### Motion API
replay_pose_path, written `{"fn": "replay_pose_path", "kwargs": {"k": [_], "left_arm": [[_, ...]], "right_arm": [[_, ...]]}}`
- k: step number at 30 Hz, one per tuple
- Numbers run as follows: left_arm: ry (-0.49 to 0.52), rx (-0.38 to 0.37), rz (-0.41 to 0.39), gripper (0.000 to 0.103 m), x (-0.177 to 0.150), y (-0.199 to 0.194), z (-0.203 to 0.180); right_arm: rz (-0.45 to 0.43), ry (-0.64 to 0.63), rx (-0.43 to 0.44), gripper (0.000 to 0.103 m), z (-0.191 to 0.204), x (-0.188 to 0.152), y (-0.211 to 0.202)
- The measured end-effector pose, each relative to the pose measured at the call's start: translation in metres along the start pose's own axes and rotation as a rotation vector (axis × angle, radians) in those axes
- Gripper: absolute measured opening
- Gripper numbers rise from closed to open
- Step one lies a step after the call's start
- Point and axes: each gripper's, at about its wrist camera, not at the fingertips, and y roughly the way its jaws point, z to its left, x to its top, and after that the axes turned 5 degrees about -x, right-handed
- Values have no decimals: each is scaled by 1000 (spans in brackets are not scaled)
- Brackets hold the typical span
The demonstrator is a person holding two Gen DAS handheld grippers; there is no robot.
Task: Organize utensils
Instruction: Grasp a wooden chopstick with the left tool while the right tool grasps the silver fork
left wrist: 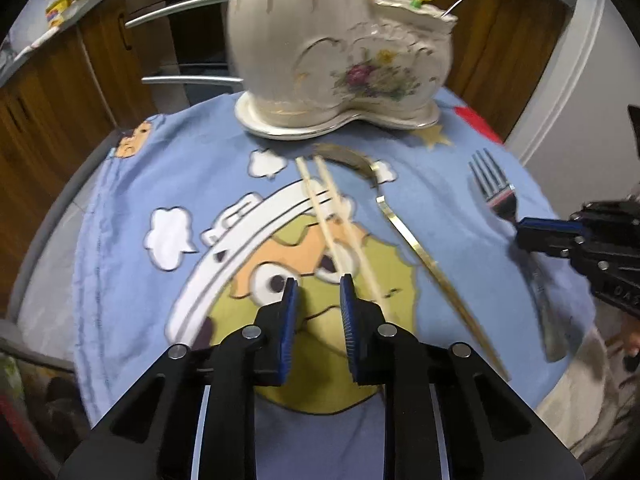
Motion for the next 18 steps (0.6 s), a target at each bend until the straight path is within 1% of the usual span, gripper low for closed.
{"fn": "replay_pose_path", "kwargs": {"k": [2,4,6,8,10,15,16,17,18], "left_arm": [[-7,-7,18,23,1,0,5],[-23,-26,16,23,5,-2,7],[-26,-51,10,23,10,-4,5],[-13,-58,18,23,12,-1,-2],[2,-35,44,23,13,6,-7],[28,18,55,22,16,12,-15],[43,32,55,19,15,12,-17],[56,38,54,18,15,13,-18],[70,36,54,14,13,12,-17]], "right_arm": [[25,-26,-1,5,3,3,3],[53,-39,1,5,4,6,7],[70,-52,-2,5,4,8,11],[84,-65,-8,5,4,9,14],[94,-76,-6,5,4,11,16],[128,-94,-2,5,6,17,19],[140,-99,-5,5,7,18,21],[152,-108,-7,6,8,19,24],[164,-117,-10,6,9,20,27]]}}
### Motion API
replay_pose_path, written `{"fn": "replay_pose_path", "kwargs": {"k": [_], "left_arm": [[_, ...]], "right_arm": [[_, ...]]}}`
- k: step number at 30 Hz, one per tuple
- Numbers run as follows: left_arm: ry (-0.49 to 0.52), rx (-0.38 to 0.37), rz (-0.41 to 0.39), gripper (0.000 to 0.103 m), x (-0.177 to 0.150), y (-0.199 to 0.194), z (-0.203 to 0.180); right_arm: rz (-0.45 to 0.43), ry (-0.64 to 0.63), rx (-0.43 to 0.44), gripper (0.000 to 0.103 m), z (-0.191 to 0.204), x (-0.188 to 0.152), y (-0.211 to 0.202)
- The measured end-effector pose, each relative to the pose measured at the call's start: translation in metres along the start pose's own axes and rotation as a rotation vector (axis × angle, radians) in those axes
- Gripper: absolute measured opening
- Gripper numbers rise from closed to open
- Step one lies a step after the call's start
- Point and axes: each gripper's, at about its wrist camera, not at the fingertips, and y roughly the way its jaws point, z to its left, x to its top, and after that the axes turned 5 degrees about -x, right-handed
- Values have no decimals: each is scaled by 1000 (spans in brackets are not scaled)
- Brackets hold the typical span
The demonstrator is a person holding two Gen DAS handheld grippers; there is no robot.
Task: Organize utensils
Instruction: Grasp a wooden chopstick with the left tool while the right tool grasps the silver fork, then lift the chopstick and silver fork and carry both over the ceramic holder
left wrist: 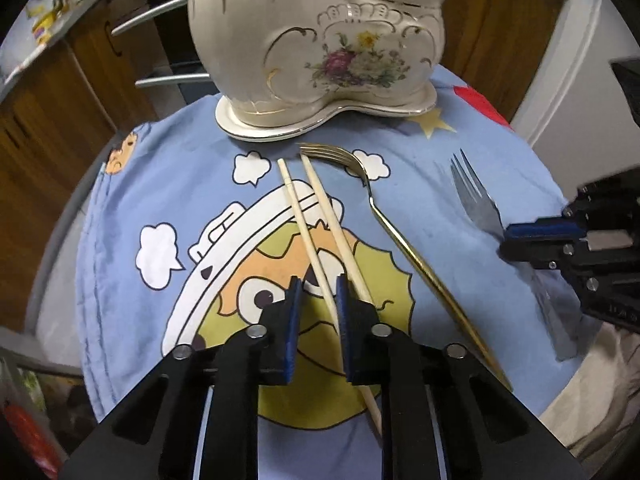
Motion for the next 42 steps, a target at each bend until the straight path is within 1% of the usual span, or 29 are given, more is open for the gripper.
{"fn": "replay_pose_path", "kwargs": {"k": [1,3,6,9,11,13,15,17,19,22,24,26,27,28,30,40,42], "left_arm": [[9,-2,2,9,0,0,1],[27,-9,9,6,-1,-1,5],[50,-32,11,5,-2,-1,8],[53,-50,-6,5,-7,-5,13],[36,-76,-26,5,-11,-10,18],[22,-91,-49,5,-15,-17,23],[18,-117,-95,5,-17,-30,27],[13,-136,-138,5,-18,-41,31],[4,-130,-138,5,-19,-45,35],[-15,-175,-165,5,-19,-54,40],[15,-153,-147,5,-20,-55,37],[64,-119,-89,5,-20,-47,30],[92,-104,-47,5,-20,-39,26],[108,-90,-9,5,-20,-34,23],[112,-86,29,5,-19,-27,19],[167,-42,168,5,-14,-13,12],[166,-42,180,7,-13,-13,13]], "right_arm": [[5,-8,-6,6,1,1,2],[-2,-23,-18,6,2,3,3],[-16,-30,-31,7,4,5,3],[-60,-12,-30,6,2,1,0],[-90,10,-24,4,0,-2,-6],[-146,33,-12,3,-3,-6,-17],[-197,47,-3,3,-5,-9,-27],[-275,60,0,3,-6,-11,-42],[-310,66,0,3,-6,-13,-52],[-347,84,11,3,-6,-15,-59],[-357,74,12,3,-5,-15,-62],[-354,62,3,3,-2,-13,-60],[-350,58,4,3,0,-13,-60],[-346,54,4,3,0,-16,-62],[-344,41,5,3,3,-17,-61],[-356,45,40,3,1,-20,-61],[-358,46,46,3,0,-21,-61]]}}
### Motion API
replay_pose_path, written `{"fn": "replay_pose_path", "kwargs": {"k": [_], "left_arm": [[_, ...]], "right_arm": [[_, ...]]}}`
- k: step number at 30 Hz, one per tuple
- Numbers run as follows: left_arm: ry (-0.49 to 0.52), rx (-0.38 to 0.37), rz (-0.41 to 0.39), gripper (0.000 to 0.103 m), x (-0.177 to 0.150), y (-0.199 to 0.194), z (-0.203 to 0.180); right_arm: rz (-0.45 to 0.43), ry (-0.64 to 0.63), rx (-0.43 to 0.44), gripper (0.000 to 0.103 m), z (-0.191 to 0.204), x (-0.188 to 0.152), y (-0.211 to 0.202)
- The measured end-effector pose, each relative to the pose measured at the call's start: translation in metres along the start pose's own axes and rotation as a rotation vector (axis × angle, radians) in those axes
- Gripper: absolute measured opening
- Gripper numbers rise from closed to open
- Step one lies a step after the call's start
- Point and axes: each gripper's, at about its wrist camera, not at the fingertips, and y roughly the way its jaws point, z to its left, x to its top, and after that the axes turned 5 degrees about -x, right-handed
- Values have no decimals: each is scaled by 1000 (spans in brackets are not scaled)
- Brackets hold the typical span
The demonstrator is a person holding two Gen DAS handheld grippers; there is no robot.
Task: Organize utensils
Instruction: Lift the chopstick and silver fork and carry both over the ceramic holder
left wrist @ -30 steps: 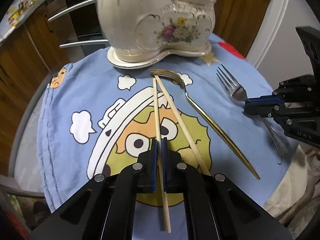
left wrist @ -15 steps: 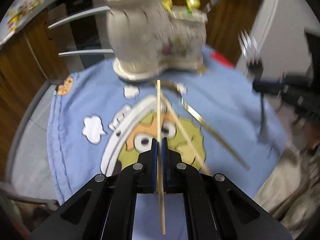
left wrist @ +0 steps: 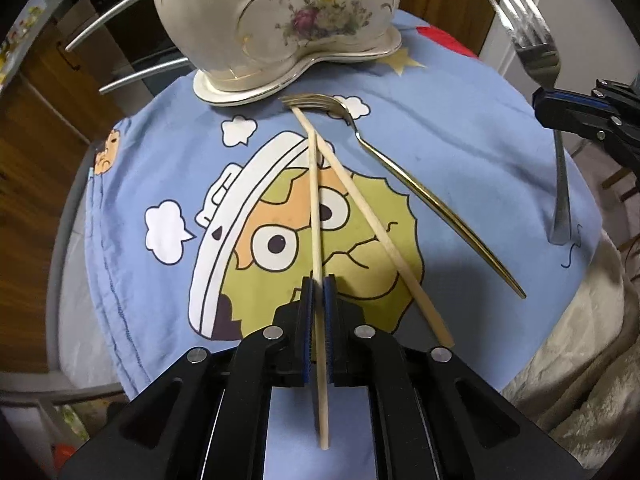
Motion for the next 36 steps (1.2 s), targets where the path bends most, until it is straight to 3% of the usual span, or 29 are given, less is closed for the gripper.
{"fn": "replay_pose_path", "kwargs": {"k": [8,12,17,21,27,32,36], "left_arm": [[9,-6,-37,5,-2,-2,2],[6,-6,-112,5,-10,-23,7],[-2,-17,-290,5,-12,-71,13],[8,-56,-532,5,1,-108,12],[-3,-139,-832,5,37,-118,10],[-85,-215,-1045,5,69,-116,24],[-98,-206,-1123,5,91,-111,26]], "right_arm": [[-67,7,8,3,-5,3,-10],[-126,14,-10,3,-10,13,-21],[-210,24,-32,3,-15,31,-37],[-290,53,-44,3,-19,51,-48],[-418,61,-79,3,-17,81,-60],[-509,79,-90,3,-16,103,-65],[-566,94,-100,3,-19,119,-66]]}}
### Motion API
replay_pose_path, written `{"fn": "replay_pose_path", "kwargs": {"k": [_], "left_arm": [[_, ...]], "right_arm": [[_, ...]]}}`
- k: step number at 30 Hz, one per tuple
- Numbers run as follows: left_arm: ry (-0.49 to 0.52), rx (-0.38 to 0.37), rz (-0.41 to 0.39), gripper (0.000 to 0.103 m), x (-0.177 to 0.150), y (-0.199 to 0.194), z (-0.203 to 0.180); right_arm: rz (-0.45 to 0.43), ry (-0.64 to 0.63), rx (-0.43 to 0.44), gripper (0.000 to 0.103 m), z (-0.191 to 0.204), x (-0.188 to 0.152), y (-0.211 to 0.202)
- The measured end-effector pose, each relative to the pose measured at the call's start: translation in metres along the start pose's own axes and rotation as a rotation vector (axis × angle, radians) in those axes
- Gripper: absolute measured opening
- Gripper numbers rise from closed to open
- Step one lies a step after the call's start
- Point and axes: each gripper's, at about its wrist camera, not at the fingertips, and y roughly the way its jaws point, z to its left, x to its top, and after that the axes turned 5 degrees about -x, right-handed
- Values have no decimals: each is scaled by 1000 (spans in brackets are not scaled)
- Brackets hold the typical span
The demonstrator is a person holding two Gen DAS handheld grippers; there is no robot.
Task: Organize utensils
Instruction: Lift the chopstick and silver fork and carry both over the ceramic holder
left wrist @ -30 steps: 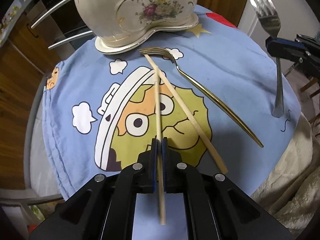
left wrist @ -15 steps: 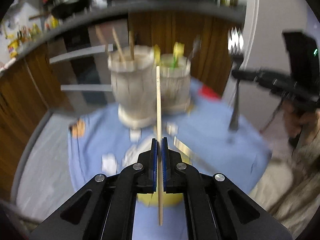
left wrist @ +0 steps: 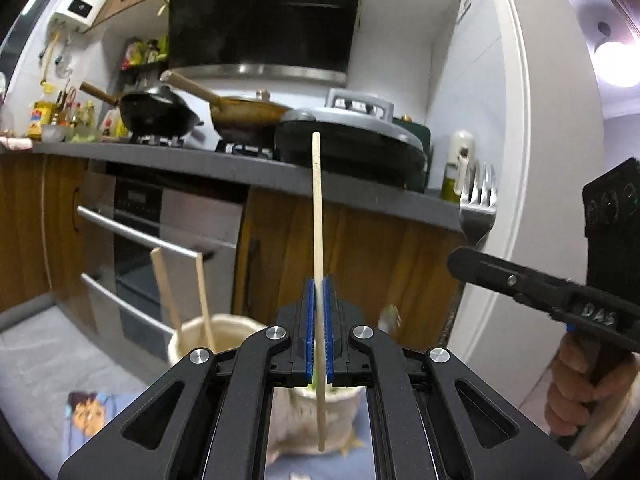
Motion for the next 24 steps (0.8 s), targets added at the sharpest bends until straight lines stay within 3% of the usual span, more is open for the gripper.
{"fn": "replay_pose_path", "kwargs": {"k": [11,16,24], "left_arm": [[142,113,-38,5,3,16,10],[140,147,-39,5,7,22,26],[91,121,-70,5,8,32,41]], "right_arm": [[-33,36,-36,3,-10,4,29],[-33,41,-52,3,-12,6,45],[-13,-32,-109,3,-2,-10,67]]}}
